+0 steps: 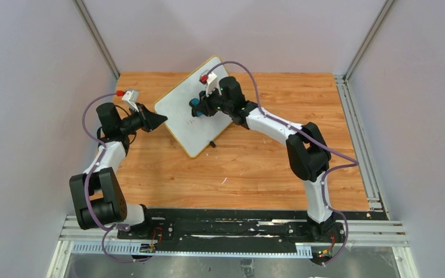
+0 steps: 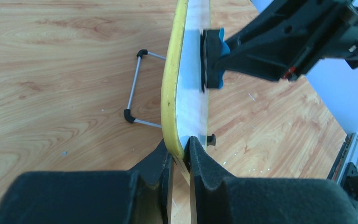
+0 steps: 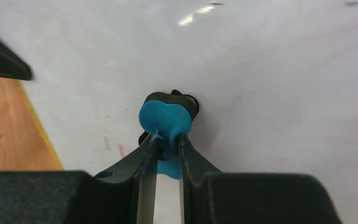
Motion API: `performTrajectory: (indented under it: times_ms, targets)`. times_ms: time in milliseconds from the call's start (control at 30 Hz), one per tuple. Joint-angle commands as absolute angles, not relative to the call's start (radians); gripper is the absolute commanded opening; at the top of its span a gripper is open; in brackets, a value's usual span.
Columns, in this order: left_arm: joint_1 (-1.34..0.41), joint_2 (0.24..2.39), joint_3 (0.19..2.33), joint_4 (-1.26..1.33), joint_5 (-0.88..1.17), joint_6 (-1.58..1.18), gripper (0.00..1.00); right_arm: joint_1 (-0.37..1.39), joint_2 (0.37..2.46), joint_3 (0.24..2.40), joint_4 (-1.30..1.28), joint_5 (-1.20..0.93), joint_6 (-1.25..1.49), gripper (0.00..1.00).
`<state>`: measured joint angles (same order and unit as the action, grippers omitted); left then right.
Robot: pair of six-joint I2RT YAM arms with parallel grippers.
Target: Erase the whiteboard
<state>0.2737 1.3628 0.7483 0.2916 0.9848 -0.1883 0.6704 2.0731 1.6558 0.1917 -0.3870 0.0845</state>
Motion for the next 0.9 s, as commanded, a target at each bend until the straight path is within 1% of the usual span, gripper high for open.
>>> performTrajectory:
  times_ms: [0,167,333,867]
  targets:
    - [0.268,1.358,0.746,0.248,0.96,-0.083,0.0,0.777,2.068,1.639,0.218,-0.417,0.118,0.01]
    - [0.268,1.349,0.742,0.245,0.96,-0.081,0.0,0.839,2.089,1.647,0.229,-0.422,0.13,0.01]
    - [0.268,1.342,0.744,0.233,0.961,-0.078,0.0,0.84,2.083,1.624,0.228,-0.389,0.117,0.01]
    - [0.268,1.336,0.751,0.222,0.96,-0.072,0.0,0.644,2.043,1.494,0.246,-0.337,0.092,0.0]
